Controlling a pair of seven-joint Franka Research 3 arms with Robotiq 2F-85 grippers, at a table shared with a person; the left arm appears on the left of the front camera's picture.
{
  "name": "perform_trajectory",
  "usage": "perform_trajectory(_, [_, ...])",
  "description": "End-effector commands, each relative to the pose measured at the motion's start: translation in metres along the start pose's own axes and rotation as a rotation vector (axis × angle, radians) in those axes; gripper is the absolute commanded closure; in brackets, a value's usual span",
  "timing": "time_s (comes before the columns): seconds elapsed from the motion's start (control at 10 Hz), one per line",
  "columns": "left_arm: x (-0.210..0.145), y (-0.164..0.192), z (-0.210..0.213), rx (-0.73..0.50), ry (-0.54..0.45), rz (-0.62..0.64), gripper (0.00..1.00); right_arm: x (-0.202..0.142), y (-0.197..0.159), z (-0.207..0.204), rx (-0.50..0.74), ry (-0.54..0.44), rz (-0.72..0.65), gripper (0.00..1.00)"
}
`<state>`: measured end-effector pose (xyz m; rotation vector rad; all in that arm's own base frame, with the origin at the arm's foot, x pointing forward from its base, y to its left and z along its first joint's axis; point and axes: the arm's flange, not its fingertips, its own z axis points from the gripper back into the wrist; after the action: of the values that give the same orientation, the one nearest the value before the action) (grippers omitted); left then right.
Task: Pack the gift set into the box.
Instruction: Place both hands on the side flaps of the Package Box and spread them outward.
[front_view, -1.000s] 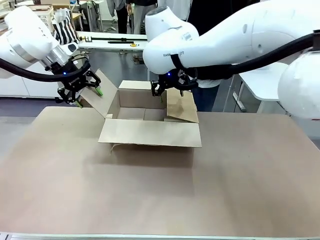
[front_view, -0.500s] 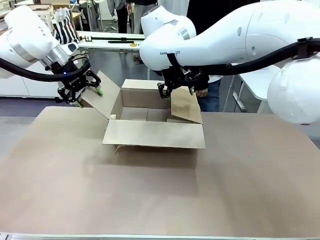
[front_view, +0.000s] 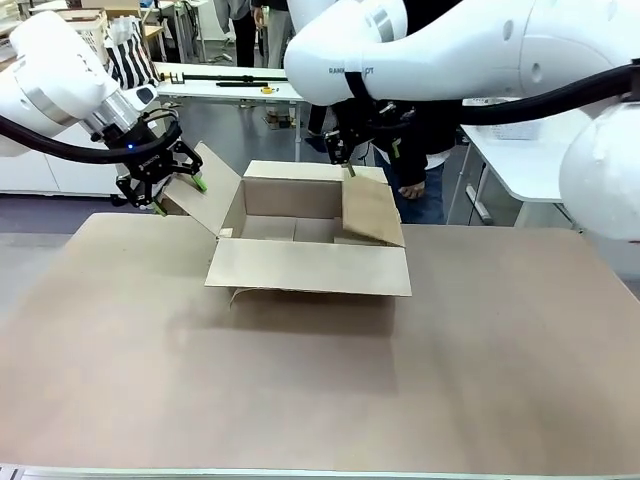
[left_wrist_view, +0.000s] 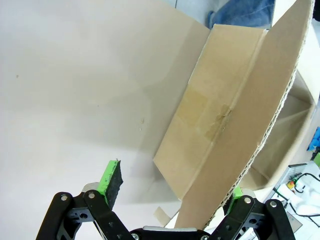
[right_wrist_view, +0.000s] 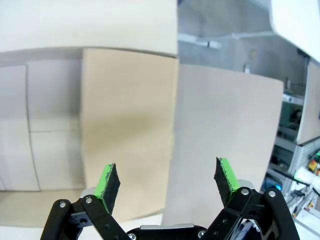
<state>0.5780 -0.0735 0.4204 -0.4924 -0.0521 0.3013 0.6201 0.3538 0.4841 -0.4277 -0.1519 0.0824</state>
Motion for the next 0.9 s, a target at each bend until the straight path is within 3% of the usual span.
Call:
perform_trajectory(0.0, [-0.001,0.001,0.0,0.014,-0.002,-0.005,0.0,-0.013,-0.012,-0.002,-0.032,0.039,-0.032,0.0])
perform_trajectory(0.2, [-0.001,0.001,0.0,0.014,-0.002,-0.005,0.0,-0.023,-0.023,-0.005,-0.007,0.04,-0.059,0.0])
perform_trajectory(0.4, [-0.001,0.001,0.0,0.014,-0.002,-0.005,0.0,-0.018,-0.019,-0.008,0.078,-0.07,-0.074,0.0])
perform_trajectory(0.6, [-0.001,0.001,0.0,0.014,-0.002,-0.005,0.0,-0.003,0.006,-0.029,0.125,-0.06,-0.002,0.0])
perform_trajectory(0.8, [-0.001,0.001,0.0,0.014,-0.002,-0.005,0.0,0.006,0.037,-0.039,0.084,-0.088,0.051,0.0])
